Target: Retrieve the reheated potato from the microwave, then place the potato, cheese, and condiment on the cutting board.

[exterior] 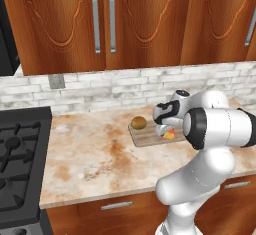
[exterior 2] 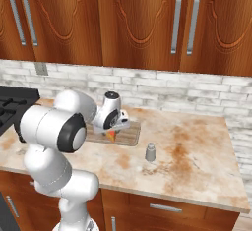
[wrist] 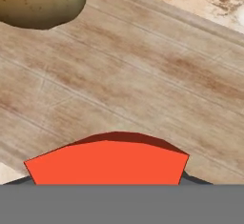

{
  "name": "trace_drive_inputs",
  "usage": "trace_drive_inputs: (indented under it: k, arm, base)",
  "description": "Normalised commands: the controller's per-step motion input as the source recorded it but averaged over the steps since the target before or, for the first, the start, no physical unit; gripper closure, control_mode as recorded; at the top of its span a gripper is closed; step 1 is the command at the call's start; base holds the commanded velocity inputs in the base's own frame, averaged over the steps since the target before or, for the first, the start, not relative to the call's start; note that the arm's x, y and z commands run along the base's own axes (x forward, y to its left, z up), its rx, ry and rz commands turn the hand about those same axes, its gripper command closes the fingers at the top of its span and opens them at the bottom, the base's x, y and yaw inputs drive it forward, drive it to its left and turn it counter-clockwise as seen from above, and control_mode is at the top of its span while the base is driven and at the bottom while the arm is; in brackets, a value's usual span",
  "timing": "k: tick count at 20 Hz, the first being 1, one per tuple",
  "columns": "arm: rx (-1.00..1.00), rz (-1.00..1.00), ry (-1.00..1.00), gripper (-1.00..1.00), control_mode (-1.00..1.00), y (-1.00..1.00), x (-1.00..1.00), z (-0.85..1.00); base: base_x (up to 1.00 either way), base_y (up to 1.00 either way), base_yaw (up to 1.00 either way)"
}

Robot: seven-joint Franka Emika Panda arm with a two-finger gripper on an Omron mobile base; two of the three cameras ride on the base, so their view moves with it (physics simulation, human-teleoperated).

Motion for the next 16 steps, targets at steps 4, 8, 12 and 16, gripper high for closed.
trace_drive_inputs:
  k: [4,8,12,16]
  arm:
    - [0.0,0.0,0.0,1.0,-1.0,0.01,0.0,0.03]
    - [0.0,0.0,-0.04,1.0,-1.0,0.11,0.05,0.01]
    - [0.0,-0.01,-0.04,1.0,-1.0,0.16,0.27,-0.03]
    - [0.0,0.0,0.0,1.0,-1.0,0.0,0.31,-0.11]
  base:
    - [0.0,0.0,0.0]
    - [0.0,0.0,0.0]
    - [0.0,0.0,0.0]
    - [0.0,0.0,0.0]
